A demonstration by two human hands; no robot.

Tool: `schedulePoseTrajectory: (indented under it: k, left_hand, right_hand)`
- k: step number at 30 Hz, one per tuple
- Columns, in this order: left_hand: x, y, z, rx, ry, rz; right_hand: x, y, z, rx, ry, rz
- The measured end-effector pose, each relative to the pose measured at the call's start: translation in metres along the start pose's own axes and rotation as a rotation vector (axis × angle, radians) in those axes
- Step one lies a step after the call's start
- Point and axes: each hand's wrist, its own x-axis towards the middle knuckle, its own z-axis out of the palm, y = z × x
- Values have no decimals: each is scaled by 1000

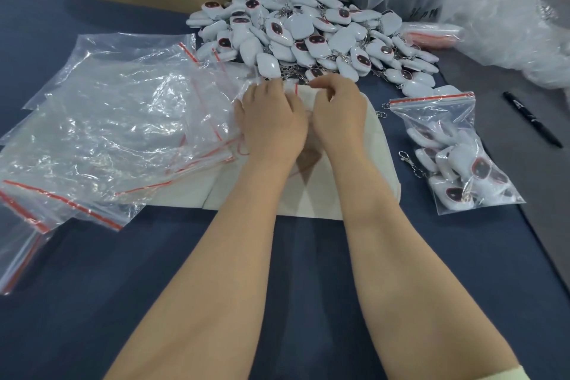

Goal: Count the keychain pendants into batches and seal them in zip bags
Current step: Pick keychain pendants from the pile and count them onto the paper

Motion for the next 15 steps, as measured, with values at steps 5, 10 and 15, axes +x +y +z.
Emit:
schedulePoseTrajectory:
  k: [5, 10, 15]
  left_hand:
    - [-2, -6, 5, 78, -66, 4]
    - [-2, -6, 4, 80, -48, -1]
    - [-1, -6, 4, 84, -53, -7]
  right_hand:
    - [7, 15, 14, -470, -202, -5]
    - [20, 17, 23, -526, -234, 39]
    - [31, 16, 29, -587, -297, 72]
